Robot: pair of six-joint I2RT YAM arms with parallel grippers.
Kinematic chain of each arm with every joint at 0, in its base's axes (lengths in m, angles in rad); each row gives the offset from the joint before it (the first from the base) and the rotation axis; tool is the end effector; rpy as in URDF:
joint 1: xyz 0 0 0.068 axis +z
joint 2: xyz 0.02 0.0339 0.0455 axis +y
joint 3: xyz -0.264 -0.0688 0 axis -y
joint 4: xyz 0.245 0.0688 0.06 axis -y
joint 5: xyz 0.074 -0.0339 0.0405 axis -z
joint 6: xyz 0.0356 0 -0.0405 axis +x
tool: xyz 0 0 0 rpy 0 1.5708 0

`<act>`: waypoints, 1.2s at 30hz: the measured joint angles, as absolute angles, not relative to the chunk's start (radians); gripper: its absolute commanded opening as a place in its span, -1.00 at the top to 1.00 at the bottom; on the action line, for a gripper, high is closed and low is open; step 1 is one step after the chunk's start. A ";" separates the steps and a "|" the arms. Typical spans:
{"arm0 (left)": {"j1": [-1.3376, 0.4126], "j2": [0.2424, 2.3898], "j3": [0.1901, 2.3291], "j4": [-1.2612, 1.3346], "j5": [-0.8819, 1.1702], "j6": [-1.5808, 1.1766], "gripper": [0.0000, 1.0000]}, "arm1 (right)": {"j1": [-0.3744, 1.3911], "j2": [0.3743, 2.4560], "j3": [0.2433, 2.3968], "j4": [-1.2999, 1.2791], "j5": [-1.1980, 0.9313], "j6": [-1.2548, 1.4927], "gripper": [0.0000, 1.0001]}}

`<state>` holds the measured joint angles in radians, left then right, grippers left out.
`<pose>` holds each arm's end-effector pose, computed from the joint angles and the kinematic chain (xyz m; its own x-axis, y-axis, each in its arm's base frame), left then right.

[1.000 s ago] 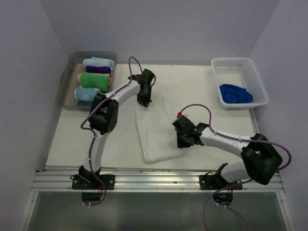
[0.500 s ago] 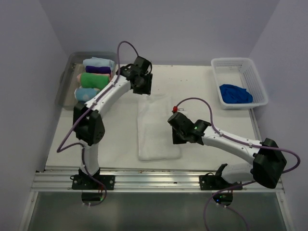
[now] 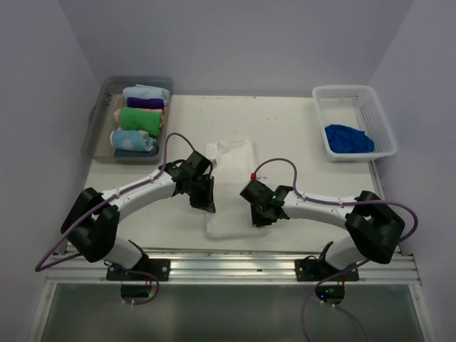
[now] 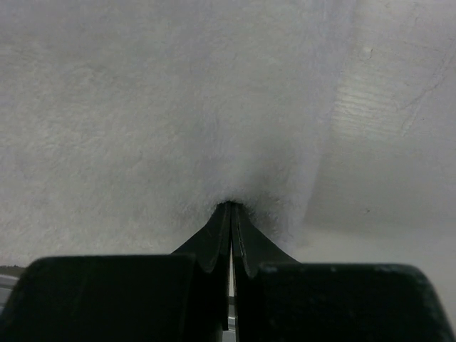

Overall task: Roll the towels
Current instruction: Roll the towel

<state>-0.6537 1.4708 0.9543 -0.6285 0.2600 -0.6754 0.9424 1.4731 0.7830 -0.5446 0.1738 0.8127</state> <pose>0.2176 -0.1782 0.2086 -0.9844 -0.0070 -0.1760 0.0725 0.8946 -0.4410 0.1563 0.2046 0.1636 -0.9358 -0.0711 -0.3453 -0.1218 0.9844 0.1272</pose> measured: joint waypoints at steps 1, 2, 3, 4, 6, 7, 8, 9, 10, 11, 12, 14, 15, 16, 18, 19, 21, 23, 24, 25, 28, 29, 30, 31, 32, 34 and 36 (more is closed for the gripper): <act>-0.665 1.480 0.924 -0.611 0.272 -0.688 1.00 | 0.942 1.481 0.786 -0.542 0.174 0.817 1.00; -0.672 1.492 0.905 -0.595 0.279 -0.693 1.00 | 0.942 1.479 0.787 -0.543 0.177 0.818 1.00; -0.677 1.517 0.889 -0.579 0.282 -0.697 1.00 | 0.942 1.477 0.787 -0.544 0.181 0.820 1.00; -0.678 1.537 0.883 -0.569 0.281 -0.697 1.00 | 0.943 1.475 0.787 -0.545 0.184 0.820 1.00; -0.677 1.584 0.879 -0.562 0.271 -0.696 1.00 | 0.944 1.456 0.786 -0.552 0.190 0.822 1.00; -0.677 1.597 0.880 -0.564 0.265 -0.696 1.00 | 0.944 1.438 0.785 -0.559 0.192 0.822 1.00; -0.677 1.600 0.881 -0.567 0.260 -0.696 1.00 | 0.945 1.415 0.784 -0.567 0.194 0.822 1.00; -0.677 1.596 0.886 -0.575 0.255 -0.696 1.00 | 0.946 1.390 0.784 -0.577 0.197 0.822 1.00; -0.679 1.591 0.896 -0.587 0.253 -0.696 1.00 | 0.949 1.362 0.784 -0.586 0.200 0.823 1.00; -0.683 1.578 0.909 -0.598 0.248 -0.695 1.00 | 0.950 1.336 0.784 -0.594 0.201 0.825 1.00; -0.687 1.560 0.921 -0.602 0.248 -0.696 1.00 | 0.957 1.316 0.784 -0.599 0.201 0.828 1.00; -0.699 1.507 0.935 -0.601 0.258 -0.697 1.00 | 0.972 1.292 0.784 -0.603 0.199 0.839 1.00; -0.707 1.482 0.937 -0.593 0.270 -0.699 1.00 | 0.981 1.288 0.783 -0.599 0.194 0.846 1.00; -0.717 1.462 0.933 -0.578 0.289 -0.705 1.00 | 0.991 1.290 0.781 -0.588 0.187 0.854 1.00; -0.735 1.447 0.908 -0.527 0.323 -0.718 1.00 | 1.003 1.309 0.775 -0.572 0.175 0.864 1.00; -0.745 1.451 0.883 -0.492 0.342 -0.724 1.00 | 1.008 1.329 0.770 -0.554 0.165 0.870 1.00; -0.761 1.481 0.809 -0.430 0.366 -0.735 1.00 | 1.013 1.375 0.740 -0.511 0.160 0.883 1.00; -0.768 1.534 0.729 -0.389 0.376 -0.751 1.00 | 1.013 1.417 0.703 -0.470 0.150 0.906 1.00; -0.765 1.556 0.704 -0.365 0.413 -0.769 1.00 | 1.011 1.417 0.706 -0.464 0.144 0.908 1.00; -0.760 1.558 0.702 -0.357 0.428 -0.776 1.00 | 1.011 1.416 0.705 -0.460 0.142 0.912 1.00; -0.764 1.549 0.707 -0.364 0.424 -0.779 1.00 | 1.018 1.408 0.708 -0.467 0.149 0.913 1.00; -0.767 1.544 0.717 -0.380 0.414 -0.778 1.00 | 1.023 1.403 0.712 -0.476 0.152 0.912 1.00; -0.772 1.536 0.731 -0.400 0.398 -0.776 1.00 | 1.031 1.398 0.720 -0.491 0.159 0.911 1.00; -0.775 1.521 0.749 -0.425 0.382 -0.775 1.00 | 1.039 1.393 0.731 -0.505 0.163 0.908 1.00; -0.778 1.507 0.765 -0.443 0.373 -0.775 1.00 | 1.046 1.391 0.744 -0.516 0.165 0.907 1.00; -0.780 1.466 0.802 -0.458 0.363 -0.775 1.00 | 1.068 1.393 0.778 -0.523 0.164 0.900 1.00; -0.781 1.436 0.825 -0.438 0.369 -0.778 1.00 | 1.093 1.409 0.818 -0.520 0.162 0.892 1.00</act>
<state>-0.7807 1.4357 0.8249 -0.4381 0.3695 -0.7784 1.0927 1.4090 0.8177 -0.5198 0.1623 0.8917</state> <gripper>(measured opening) 0.005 0.008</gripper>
